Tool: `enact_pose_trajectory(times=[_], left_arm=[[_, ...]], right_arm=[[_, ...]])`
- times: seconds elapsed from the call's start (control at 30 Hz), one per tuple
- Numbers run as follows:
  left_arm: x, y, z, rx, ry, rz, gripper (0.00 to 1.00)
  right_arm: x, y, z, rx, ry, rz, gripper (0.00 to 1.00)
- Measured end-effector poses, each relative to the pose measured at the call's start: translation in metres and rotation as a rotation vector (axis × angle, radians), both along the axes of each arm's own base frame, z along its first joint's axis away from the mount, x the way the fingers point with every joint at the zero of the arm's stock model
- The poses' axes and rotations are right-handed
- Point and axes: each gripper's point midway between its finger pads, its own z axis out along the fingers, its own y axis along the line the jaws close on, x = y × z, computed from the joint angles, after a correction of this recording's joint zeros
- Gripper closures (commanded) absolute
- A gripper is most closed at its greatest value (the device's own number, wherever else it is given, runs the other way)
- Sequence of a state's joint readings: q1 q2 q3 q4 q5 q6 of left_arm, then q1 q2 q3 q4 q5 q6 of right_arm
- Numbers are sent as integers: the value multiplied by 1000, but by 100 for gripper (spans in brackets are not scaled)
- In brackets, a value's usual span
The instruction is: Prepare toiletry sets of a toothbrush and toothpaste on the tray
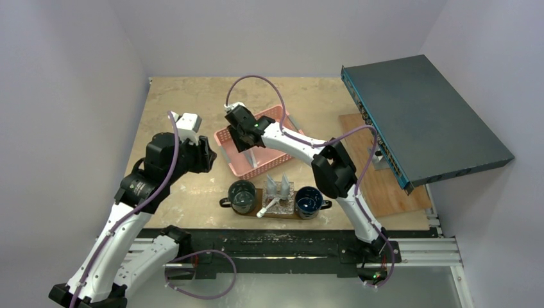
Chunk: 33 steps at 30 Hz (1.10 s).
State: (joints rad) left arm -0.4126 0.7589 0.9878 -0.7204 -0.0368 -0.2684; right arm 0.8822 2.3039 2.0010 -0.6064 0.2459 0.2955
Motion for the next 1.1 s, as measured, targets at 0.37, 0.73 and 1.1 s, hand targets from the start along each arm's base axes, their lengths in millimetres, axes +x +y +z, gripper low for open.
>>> enact_pose_trajectory(times=[0.37, 0.73, 1.1], left_arm=[[1, 0, -2, 3, 6, -1, 56], [1, -1, -3, 4, 13, -4, 56], [2, -1, -4, 5, 14, -4, 56]], right_arm=[[14, 22, 13, 60, -36, 19, 55], [15, 17, -32, 7, 19, 16, 56], [15, 15, -35, 9, 29, 20, 62]])
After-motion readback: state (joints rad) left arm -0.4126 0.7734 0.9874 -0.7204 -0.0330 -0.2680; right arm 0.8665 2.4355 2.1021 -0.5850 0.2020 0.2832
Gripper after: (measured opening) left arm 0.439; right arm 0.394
